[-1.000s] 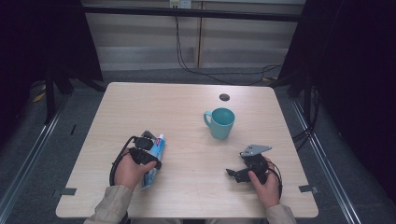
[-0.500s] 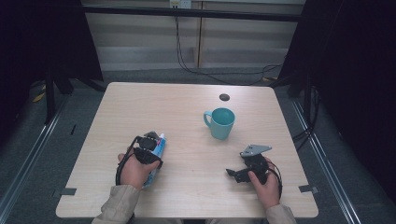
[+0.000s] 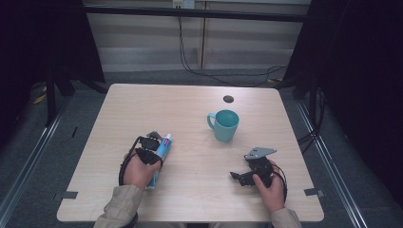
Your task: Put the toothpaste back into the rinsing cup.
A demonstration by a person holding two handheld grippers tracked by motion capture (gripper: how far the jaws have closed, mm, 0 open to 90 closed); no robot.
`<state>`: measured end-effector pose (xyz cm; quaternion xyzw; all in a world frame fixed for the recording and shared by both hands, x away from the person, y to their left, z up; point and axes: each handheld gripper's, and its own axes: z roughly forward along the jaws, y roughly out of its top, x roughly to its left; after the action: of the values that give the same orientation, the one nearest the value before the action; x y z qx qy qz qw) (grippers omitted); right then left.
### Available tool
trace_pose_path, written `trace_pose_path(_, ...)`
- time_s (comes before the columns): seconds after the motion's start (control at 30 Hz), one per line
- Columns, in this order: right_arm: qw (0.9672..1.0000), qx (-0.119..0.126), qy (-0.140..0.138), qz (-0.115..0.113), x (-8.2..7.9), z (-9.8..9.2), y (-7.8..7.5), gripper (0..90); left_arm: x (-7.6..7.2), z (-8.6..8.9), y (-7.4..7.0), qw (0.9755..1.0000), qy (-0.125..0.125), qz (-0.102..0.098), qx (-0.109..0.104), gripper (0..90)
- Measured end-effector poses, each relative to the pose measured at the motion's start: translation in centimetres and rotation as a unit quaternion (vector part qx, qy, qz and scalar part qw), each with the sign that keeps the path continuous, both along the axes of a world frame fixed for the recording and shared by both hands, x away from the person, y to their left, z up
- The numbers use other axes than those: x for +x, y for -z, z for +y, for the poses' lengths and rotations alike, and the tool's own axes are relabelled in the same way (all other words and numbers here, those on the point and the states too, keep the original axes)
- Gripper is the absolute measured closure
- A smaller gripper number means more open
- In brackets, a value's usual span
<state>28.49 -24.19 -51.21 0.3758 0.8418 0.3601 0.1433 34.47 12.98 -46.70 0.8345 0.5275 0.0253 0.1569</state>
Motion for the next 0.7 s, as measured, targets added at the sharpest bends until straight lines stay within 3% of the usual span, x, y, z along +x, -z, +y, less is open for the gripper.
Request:
trace_pose_path(0.1,1.0,0.0,0.0,0.0,0.0,0.0,0.0,8.5,0.0,0.0,-0.3,0.9999,0.011,0.007,0.0,73.0)
trace_pose_path(0.27,1.0,0.0,0.0,0.0,0.0,0.0,0.0,8.5,-0.1,-0.2,-1.5,0.9995,0.031,-0.002,-0.011,73.1)
trace_pose_path(0.4,1.0,0.0,0.0,0.0,0.0,0.0,0.0,8.5,0.0,-0.9,-3.0,0.9978,0.065,-0.001,-0.014,73.0)
trace_pose_path(0.5,1.0,0.0,0.001,0.0,0.0,0.0,0.0,8.5,0.1,-1.2,-3.5,0.9971,0.075,0.003,-0.017,73.0)
trace_pose_path(0.7,1.0,0.0,0.006,0.001,-0.1,0.1,0.0,8.5,0.7,-2.4,-4.2,0.9933,0.113,0.002,-0.022,72.9)
